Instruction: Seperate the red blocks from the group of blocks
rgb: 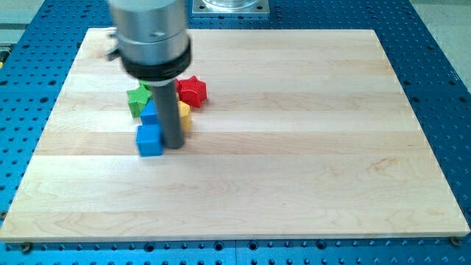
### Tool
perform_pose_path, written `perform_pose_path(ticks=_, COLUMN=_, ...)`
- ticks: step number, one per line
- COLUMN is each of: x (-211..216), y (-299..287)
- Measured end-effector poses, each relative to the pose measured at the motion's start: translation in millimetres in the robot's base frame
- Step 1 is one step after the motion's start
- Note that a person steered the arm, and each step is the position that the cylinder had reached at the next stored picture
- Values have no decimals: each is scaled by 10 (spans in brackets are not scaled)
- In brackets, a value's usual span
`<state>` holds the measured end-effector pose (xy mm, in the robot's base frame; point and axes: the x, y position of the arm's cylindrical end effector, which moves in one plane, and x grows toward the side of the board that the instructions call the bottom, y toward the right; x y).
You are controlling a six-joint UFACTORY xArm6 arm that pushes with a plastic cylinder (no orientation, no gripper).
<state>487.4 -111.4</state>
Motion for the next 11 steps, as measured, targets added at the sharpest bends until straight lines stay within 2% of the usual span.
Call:
perform_pose_path(ticks=1, x=44, y=-78)
perform_pose_path(ticks=3, x=-153, y=-196)
perform_pose_path(ticks=4, x=-367, y=-616)
perform_pose_path(ticks=5, x=-798, y=-822)
perform_pose_path(ticks=6, x=-973, y=-630)
perform_pose_path(ticks=7, x=-973, y=-206)
perform_pose_path(ticks=8, x=-1320, y=114)
perform_pose_path(ticks=9, x=-1805, y=83)
perform_pose_path(ticks=11, x=-1383, y=130)
